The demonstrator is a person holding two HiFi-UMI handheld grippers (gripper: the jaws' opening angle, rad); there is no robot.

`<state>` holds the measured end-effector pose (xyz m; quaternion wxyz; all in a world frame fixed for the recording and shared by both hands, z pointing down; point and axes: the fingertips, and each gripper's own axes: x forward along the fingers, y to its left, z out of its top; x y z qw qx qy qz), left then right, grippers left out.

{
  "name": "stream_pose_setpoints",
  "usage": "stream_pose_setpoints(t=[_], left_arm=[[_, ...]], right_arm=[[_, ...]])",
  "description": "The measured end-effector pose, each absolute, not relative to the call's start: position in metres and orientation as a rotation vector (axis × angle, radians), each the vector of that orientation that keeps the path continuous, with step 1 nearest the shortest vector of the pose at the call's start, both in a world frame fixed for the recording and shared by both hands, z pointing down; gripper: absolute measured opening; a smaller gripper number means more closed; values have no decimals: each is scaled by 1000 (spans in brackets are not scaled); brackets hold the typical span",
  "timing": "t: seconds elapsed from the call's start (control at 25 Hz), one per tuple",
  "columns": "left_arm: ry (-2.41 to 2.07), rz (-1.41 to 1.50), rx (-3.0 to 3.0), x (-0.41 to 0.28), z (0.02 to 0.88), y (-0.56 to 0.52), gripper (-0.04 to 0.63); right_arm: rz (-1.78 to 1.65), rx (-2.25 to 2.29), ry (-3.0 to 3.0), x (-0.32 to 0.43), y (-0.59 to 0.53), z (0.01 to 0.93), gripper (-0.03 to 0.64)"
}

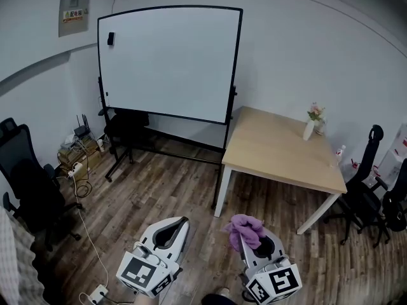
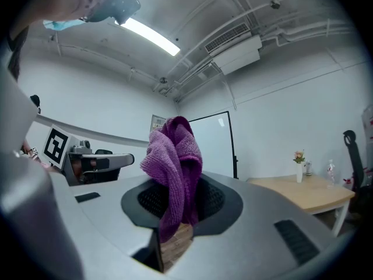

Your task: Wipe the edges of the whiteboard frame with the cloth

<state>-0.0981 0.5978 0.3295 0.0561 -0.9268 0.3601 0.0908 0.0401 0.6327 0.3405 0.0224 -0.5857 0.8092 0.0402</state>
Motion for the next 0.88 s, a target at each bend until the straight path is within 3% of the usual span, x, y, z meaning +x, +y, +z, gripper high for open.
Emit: stream_pose_setpoints(t=[0.88], left_arm=[[1081,297,-2781,-29,309,423,17]], right_arm=[[184,-1744,2508,101,451,326,90]])
